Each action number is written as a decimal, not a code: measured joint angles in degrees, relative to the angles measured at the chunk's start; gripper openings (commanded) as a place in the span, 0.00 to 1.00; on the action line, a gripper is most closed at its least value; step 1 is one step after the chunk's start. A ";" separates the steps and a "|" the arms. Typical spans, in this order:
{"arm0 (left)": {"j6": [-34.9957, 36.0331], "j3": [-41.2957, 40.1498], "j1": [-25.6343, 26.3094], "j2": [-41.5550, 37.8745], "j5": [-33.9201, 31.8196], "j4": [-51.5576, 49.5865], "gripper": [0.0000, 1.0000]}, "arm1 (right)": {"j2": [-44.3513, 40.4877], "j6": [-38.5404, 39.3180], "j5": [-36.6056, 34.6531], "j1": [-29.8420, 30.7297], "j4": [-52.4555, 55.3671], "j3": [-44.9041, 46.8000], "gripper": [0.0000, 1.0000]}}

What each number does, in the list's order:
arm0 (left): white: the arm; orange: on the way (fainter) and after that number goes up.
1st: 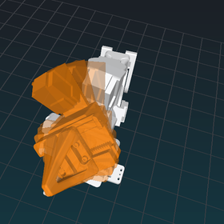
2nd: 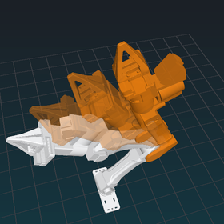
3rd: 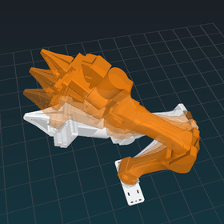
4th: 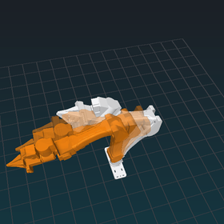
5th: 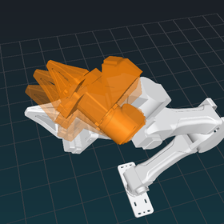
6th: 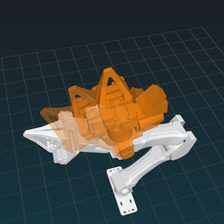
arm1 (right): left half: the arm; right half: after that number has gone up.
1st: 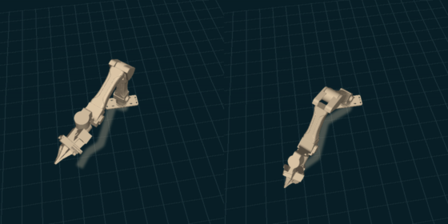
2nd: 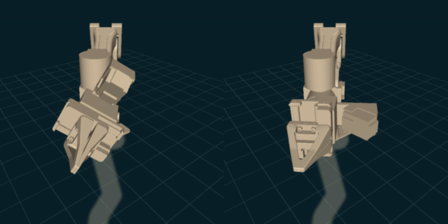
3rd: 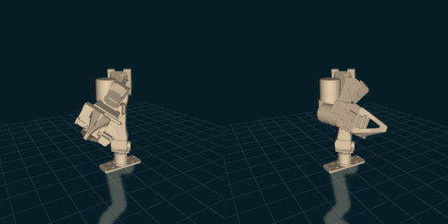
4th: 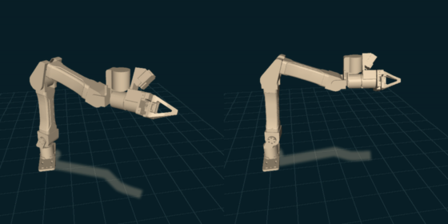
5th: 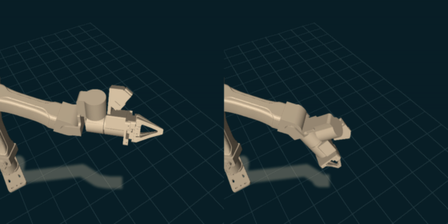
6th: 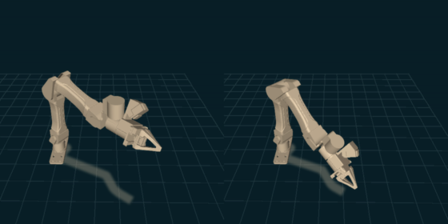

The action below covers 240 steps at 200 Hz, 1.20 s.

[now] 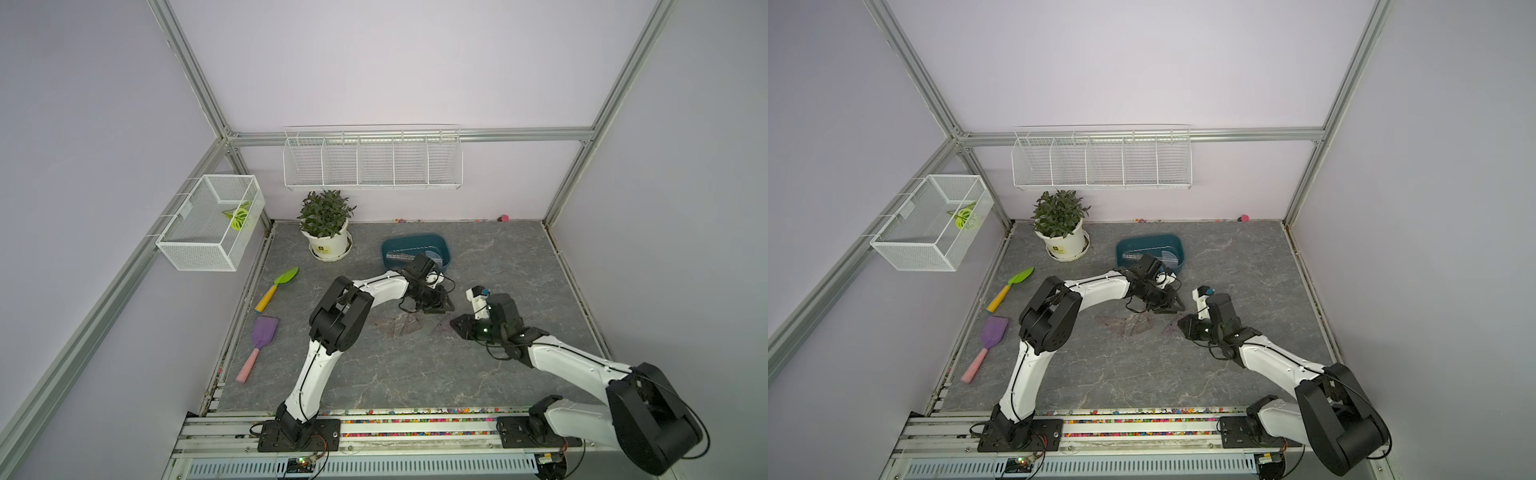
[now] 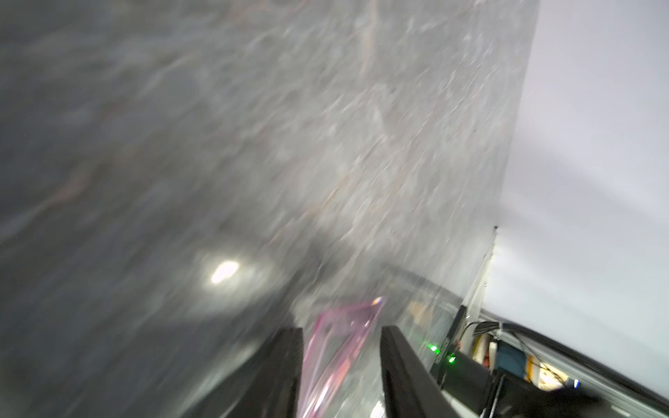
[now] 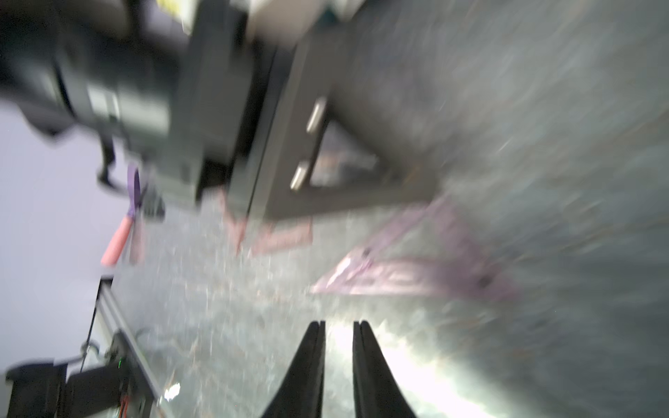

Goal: Put the scattered rulers into the storage box
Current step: Adjust the ruler at the center of the board.

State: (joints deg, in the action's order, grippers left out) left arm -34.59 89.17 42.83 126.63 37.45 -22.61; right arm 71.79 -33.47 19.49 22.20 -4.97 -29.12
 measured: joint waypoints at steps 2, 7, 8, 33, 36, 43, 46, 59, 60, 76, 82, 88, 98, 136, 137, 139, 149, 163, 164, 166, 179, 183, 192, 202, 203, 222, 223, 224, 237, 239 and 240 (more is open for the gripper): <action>0.44 -0.63 -0.15 -0.70 -0.37 -0.33 0.46 | 0.28 0.20 0.04 -0.33 0.09 -0.33 0.20; 0.92 -2.03 -0.55 -2.19 -1.16 -1.07 0.46 | 1.38 0.74 0.07 -1.60 0.57 -1.57 0.20; 1.07 -2.23 -0.59 -2.47 -1.29 -1.25 0.46 | 1.57 0.83 0.07 -1.70 0.59 -1.73 0.20; 5.70 -9.90 -1.75 -12.15 -4.59 -3.08 0.47 | 9.68 2.82 0.90 -4.07 1.95 -7.43 0.20; 6.27 -11.04 -1.66 -13.51 -4.90 -2.95 0.47 | 10.91 2.99 1.09 -4.13 2.01 -8.07 0.20; 7.19 -13.22 -1.31 -15.91 -5.46 -2.91 0.47 | 12.98 3.15 1.33 -4.15 2.19 -9.16 0.20; 7.48 -14.08 -1.16 -16.74 -5.75 -2.89 0.47 | 13.68 3.23 1.38 -4.20 2.23 -9.49 0.20; 8.24 -17.99 -0.02 -19.37 -6.40 -2.12 0.47 | 16.28 3.45 1.62 -4.22 2.38 -10.32 0.23; 8.24 -18.40 0.09 -19.54 -6.49 -2.05 0.47 | 16.39 3.48 1.62 -4.22 2.38 -10.34 0.23; 8.28 -22.60 1.51 -19.82 -6.84 -0.94 0.47 | 17.86 3.85 1.53 -4.22 3.28 -10.36 0.24; 8.15 -24.04 1.92 -19.58 -6.95 -0.59 0.47 | 18.10 3.96 1.53 -4.22 3.67 -10.36 0.24; 8.13 -25.33 2.19 -19.41 -7.04 -0.50 0.47 | 18.16 3.98 1.49 -4.22 3.91 -10.29 0.24; 7.91 -26.45 2.25 -19.52 -6.01 0.24 0.48 | 18.14 4.00 1.44 -4.22 4.00 -9.99 0.25; 7.61 -26.71 2.34 -19.26 -6.08 2.69 0.47 | 17.27 3.96 1.31 -4.24 2.89 -7.17 0.25; 7.58 -26.71 2.34 -19.23 -6.08 2.71 0.47 | 17.18 3.93 1.31 -4.24 2.75 -7.04 0.25; 7.45 -26.69 2.34 -19.17 -6.03 2.86 0.47 | 17.05 3.93 1.31 -4.24 2.60 -6.84 0.25; 7.23 -26.32 2.34 -18.67 -5.79 3.26 0.47 | 16.37 3.87 1.33 -4.24 2.16 -6.01 0.25; 6.80 -25.20 2.34 -17.59 -5.31 3.93 0.47 | 15.34 3.65 1.42 -4.24 1.53 -4.70 0.25; 6.73 -25.07 2.34 -17.49 -5.27 4.02 0.47 | 15.23 3.61 1.42 -4.24 1.42 -4.55 0.25; 6.58 -24.92 2.34 -17.33 -5.27 4.17 0.47 | 15.10 3.54 1.44 -4.24 1.38 -4.42 0.25; 6.36 -23.89 2.34 -16.44 -5.07 4.68 0.47 | 14.03 3.26 1.60 -4.24 0.74 -3.08 0.24; 6.27 -23.61 2.34 -16.13 -5.05 4.79 0.47 | 13.68 3.04 1.70 -4.24 0.55 -2.69 0.24; 6.10 -22.91 2.34 -15.63 -5.03 4.81 0.47 | 13.05 2.71 1.79 -4.24 0.20 -1.90 0.24; 5.97 -22.14 2.34 -15.08 -5.05 4.79 0.47 | 12.33 2.16 1.81 -4.22 -0.04 -1.14 0.24; 5.97 -22.08 2.34 -15.04 -5.05 4.76 0.47 | 12.20 2.08 1.81 -4.22 -0.07 -1.03 0.24; 5.73 -20.48 2.34 -13.77 -4.70 4.81 0.47 | 10.01 0.55 1.53 -4.22 0.07 0.83 0.24; 5.73 -20.37 2.34 -13.68 -4.61 4.81 0.47 | 9.77 0.37 1.49 -4.20 0.04 1.03 0.24; 5.70 -20.31 2.34 -13.64 -4.61 4.81 0.47 | 9.64 0.28 1.44 -4.20 0.02 1.11 0.24; 5.51 -19.52 2.29 -12.92 -4.22 5.07 0.47 | 7.32 -0.94 0.85 -4.04 0.52 2.80 0.23; 5.53 -19.45 2.29 -12.85 -4.20 5.16 0.47 | 6.97 -1.16 0.63 -4.00 0.66 3.04 0.23; 5.51 -19.39 2.29 -12.79 -4.17 5.20 0.47 | 6.71 -1.36 0.61 -3.96 0.72 3.21 0.23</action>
State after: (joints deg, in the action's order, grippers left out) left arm -29.08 69.78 45.12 113.84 33.28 -17.41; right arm 78.50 -34.83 20.10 18.24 -4.25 -25.91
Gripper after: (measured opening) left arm 0.469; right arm 0.237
